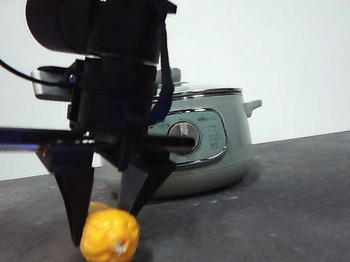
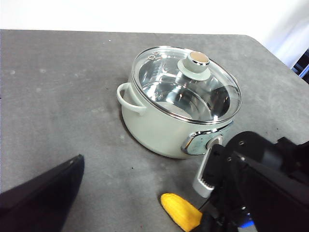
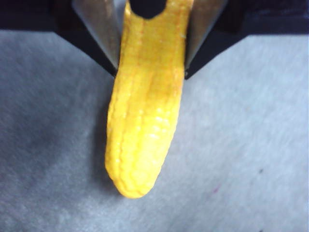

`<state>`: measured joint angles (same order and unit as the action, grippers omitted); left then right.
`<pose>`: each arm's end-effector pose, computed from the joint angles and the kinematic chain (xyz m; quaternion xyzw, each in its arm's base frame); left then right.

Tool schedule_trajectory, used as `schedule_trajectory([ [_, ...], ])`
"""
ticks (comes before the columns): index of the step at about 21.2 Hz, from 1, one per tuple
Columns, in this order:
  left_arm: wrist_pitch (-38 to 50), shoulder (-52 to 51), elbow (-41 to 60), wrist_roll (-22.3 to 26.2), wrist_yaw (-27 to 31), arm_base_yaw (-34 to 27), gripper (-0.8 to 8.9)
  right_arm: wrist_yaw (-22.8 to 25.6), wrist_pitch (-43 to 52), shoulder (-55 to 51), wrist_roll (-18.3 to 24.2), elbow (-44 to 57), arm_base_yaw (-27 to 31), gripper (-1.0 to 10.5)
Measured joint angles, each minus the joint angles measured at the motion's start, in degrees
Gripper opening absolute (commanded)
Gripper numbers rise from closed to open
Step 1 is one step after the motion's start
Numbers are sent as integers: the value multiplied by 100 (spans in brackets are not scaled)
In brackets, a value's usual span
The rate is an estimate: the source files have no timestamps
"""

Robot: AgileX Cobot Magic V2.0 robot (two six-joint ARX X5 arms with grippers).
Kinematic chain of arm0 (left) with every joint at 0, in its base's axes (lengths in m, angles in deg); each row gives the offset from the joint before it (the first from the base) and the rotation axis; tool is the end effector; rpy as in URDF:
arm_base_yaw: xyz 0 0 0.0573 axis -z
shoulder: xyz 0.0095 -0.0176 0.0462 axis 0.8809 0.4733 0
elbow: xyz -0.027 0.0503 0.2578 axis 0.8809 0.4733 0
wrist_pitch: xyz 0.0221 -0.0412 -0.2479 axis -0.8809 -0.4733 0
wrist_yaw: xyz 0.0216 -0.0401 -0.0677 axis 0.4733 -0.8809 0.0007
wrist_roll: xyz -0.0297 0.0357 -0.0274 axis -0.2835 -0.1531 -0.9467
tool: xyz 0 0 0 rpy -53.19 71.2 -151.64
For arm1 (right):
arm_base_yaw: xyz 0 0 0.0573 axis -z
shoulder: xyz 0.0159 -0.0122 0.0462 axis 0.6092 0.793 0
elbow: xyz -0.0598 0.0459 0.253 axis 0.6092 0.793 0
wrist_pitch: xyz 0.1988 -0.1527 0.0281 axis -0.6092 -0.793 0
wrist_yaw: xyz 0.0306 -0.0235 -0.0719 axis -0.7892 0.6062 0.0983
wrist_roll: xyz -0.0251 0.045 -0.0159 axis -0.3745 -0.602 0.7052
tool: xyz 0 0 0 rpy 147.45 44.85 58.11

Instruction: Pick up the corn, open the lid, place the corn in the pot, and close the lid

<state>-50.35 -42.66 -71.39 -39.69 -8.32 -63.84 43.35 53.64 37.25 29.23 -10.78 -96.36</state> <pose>0.0949 -0.0096 0.3567 -0.0821 0.2253 -0.2052 0.9489 0.1989 0.3302 0.1740 -0.1399 0.5591 0.3223 0.7510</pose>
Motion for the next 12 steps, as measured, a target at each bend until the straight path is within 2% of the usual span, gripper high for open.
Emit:
schedule_trajectory([
  [4, 103, 20, 0, 0, -46, 0, 629, 0, -457, -859, 273, 0, -15, -9],
  [6, 317, 79, -2, 0, -291, 0, 628, 90, -765, -1552, 448, 0, -63, -9],
  [9, 645, 286, -2, 0, -483, 55, 627, 614, -1239, -2667, 651, 0, -114, -9],
  [12, 1003, 680, -72, 0, -483, 284, 627, 1355, -1727, -3877, 785, 0, -111, -9],
])
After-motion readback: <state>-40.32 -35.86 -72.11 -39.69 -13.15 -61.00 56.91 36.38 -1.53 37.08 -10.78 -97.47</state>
